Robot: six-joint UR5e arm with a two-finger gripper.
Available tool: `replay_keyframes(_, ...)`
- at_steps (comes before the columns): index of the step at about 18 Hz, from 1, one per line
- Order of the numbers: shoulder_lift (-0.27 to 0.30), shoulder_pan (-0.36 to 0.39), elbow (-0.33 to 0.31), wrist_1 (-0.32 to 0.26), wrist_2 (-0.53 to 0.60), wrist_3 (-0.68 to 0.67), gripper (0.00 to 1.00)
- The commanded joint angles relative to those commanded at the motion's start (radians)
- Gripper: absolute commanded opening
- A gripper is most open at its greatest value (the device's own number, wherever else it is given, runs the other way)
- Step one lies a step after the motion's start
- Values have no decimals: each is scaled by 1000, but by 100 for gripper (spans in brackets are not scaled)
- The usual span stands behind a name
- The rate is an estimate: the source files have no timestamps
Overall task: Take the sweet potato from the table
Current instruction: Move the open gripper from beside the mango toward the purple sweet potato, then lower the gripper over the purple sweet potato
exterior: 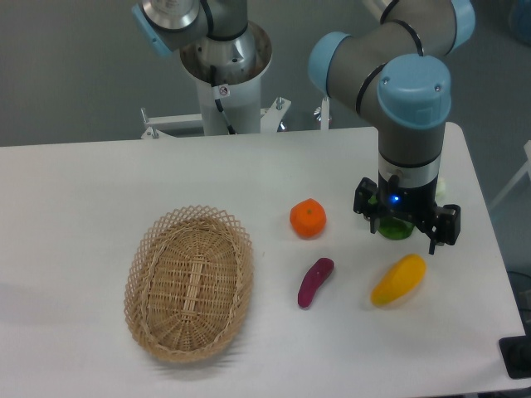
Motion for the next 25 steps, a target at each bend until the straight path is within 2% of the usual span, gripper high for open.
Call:
replay_keyframes(6, 2, 0, -20, 0, -2, 2, 100)
replay_keyframes(10, 6, -2, -87, 3, -8, 0, 100)
replay_keyframes(15, -28, -31, -173, 34, -11, -28, 100)
replay_keyframes(19, -63, -46, -239, 90, -11, -26, 100)
replay_keyframes(22, -83, -55, -296, 205, -11, -34, 100)
replay_keyframes(25, -101, -71, -336, 256, -6, -34, 100)
